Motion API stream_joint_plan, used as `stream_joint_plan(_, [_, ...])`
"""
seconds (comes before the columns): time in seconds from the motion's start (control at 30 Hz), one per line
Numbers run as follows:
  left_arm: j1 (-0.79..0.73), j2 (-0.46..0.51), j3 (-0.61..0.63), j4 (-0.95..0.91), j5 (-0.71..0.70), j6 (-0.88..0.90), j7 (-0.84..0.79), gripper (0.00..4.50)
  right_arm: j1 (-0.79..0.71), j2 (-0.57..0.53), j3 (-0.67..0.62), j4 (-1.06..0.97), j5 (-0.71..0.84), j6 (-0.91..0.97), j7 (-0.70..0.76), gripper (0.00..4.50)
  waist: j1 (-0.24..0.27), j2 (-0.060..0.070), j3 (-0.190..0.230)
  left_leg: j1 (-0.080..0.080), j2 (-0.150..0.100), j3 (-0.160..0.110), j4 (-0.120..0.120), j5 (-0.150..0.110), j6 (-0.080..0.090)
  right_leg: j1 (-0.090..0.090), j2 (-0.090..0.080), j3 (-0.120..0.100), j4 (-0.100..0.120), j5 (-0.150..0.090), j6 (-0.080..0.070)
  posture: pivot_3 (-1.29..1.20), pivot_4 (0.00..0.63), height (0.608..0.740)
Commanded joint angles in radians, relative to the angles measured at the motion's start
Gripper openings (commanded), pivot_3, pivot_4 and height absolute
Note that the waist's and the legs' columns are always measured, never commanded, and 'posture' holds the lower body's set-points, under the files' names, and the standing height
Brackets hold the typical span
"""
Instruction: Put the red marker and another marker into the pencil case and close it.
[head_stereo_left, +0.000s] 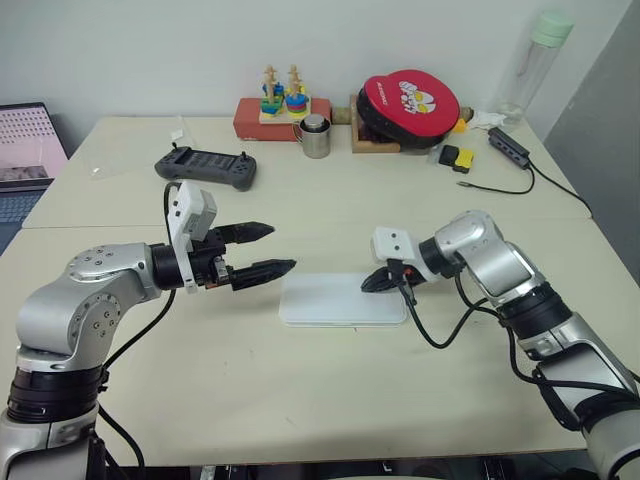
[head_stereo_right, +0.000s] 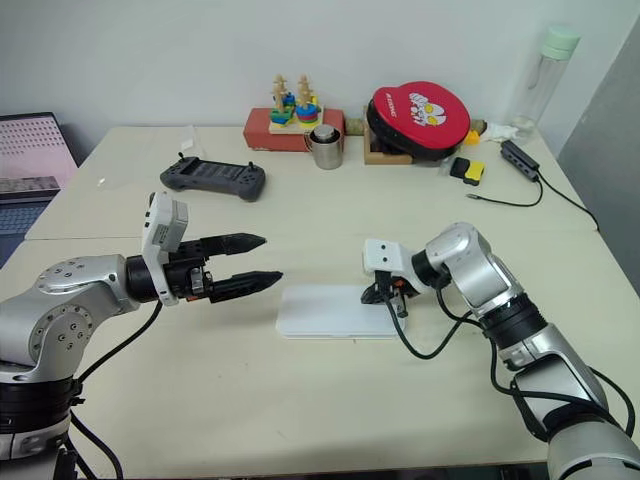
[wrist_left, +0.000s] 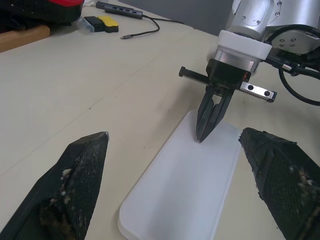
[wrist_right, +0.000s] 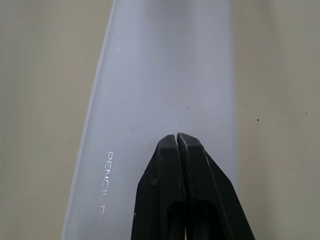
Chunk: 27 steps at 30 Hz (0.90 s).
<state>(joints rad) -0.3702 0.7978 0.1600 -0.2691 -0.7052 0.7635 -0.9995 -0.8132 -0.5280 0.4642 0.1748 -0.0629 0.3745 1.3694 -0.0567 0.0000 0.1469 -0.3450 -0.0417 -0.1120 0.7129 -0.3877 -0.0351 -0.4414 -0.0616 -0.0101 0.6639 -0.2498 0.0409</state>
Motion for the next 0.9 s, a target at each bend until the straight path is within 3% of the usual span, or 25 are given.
stream_joint_plan(0.03, [-0.026,0.011,-0.002,-0.009,-0.004,-0.005,-0.008,4.5,0.044,-0.016,0.031,0.003,-0.039,0.01,-0.029,0.04,0.001,-0.001,-0.001,0.0,0.0,0.0,0.0,0.0,0.0,0.0,0.0,0.0,0.0,0.0,0.0,0.0,0.15,0.74])
stream_joint_plan(0.13, [-0.052,-0.012,-0.003,0.027,0.006,-0.007,0.023,4.5,0.063,0.006,-0.062,-0.039,0.054,0.065,-0.053,0.04,0.004,-0.002,-0.001,0.0,0.0,0.0,0.0,0.0,0.0,0.001,0.0,0.0,0.0,0.0,0.0,0.0,0.15,0.74])
stream_joint_plan(0.23, [-0.089,-0.047,-0.003,0.097,0.038,-0.009,0.093,4.5,0.063,0.049,-0.239,-0.088,0.196,0.173,-0.119,0.04,0.004,-0.001,-0.001,0.0,0.0,0.0,0.001,0.0,0.0,0.001,0.0,0.0,0.0,0.0,0.0,0.0,0.15,0.74])
stream_joint_plan(0.37, [-0.13,-0.084,-0.009,0.215,0.118,-0.049,0.18,4.5,0.087,0.016,-0.381,-0.126,0.255,0.274,-0.226,0.6,0.004,-0.001,0.0,0.0,0.0,0.0,0.001,0.0,0.0,-0.001,0.0,0.0,0.001,0.0,0.0,0.0,0.15,0.74])
stream_joint_plan(0.63, [-0.157,-0.103,-0.006,0.397,0.254,-0.196,0.24,4.5,0.229,-0.112,-0.569,-0.219,0.313,0.372,-0.371,2.56,0.011,-0.001,0.0,-0.001,-0.001,0.0,0.0,0.0,0.0,-0.001,0.0,0.0,0.0,0.0,0.0,0.0,0.15,0.74])
stream_joint_plan(0.9, [-0.166,-0.104,-0.002,0.441,0.293,-0.245,0.237,4.5,0.323,-0.177,-0.648,-0.288,0.37,0.421,-0.44,4.42,0.017,-0.001,0.0,0.0,0.0,0.002,0.0,0.0,0.0,-0.001,0.0,0.001,0.001,0.0,0.0,0.0,0.15,0.74])
